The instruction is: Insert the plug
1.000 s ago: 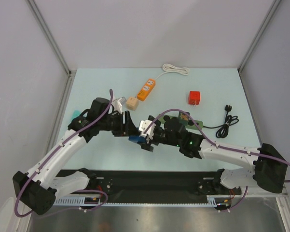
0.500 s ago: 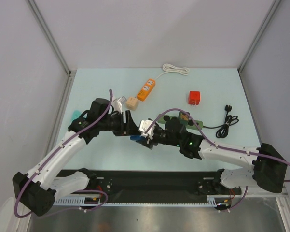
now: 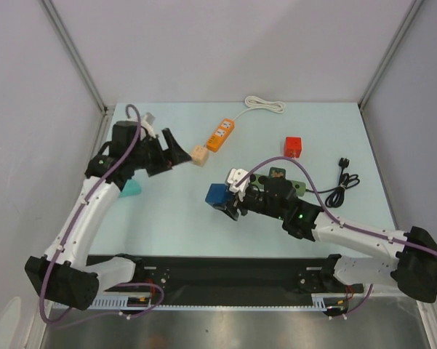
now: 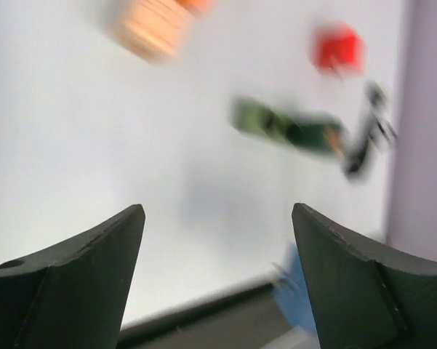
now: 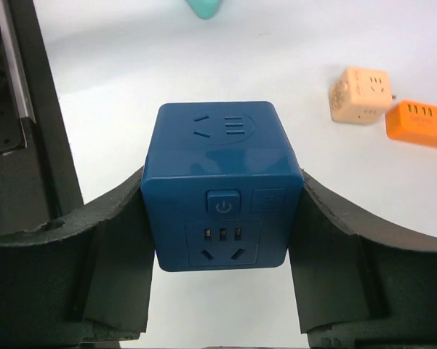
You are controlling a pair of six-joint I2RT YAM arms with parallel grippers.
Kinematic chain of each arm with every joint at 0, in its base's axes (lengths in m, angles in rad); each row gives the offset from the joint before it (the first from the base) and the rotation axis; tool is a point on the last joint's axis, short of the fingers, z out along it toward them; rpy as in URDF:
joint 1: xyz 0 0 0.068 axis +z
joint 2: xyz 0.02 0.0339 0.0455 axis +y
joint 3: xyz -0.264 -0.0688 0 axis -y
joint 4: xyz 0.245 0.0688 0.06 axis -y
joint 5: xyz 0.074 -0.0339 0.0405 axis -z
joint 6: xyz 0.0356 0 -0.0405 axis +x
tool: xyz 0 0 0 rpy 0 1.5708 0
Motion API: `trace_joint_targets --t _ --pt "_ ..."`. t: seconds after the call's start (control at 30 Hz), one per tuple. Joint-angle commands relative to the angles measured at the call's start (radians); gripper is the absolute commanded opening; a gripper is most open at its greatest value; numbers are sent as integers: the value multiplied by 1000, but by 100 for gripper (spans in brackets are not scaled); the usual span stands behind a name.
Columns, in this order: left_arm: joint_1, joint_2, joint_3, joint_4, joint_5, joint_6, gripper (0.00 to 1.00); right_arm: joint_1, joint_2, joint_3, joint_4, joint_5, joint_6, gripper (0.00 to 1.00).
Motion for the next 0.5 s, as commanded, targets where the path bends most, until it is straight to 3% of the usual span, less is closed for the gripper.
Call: trace_joint_targets --t 0.0,0.13,0.2,0.23,0.27,0.33,0.37,0.43,0.47 --pt "158 45 49 -63 -389 47 88 -8 -72 -8 37 76 74 0" --pt "396 148 69 21 -630 65 76 -8 -127 -23 26 52 89 0" --pt "453 247 86 48 -686 68 67 -8 -146 -31 19 41 88 0" --pt "496 286 116 61 -686 77 60 -10 -162 -34 16 38 85 0" --pt "510 327 138 63 -686 81 38 -13 -170 -37 14 39 80 0" --pt "534 470 201 63 -686 103 27 -28 -190 -39 9 39 76 0" --pt "539 523 225 52 -689 113 14 -37 -195 -37 6 27 83 0" --pt "550 646 300 5 -713 117 1 -67 -198 -20 2 12 118 0" --pt "551 673 319 -3 -750 117 0 -73 -195 -13 -12 -2 134 0"
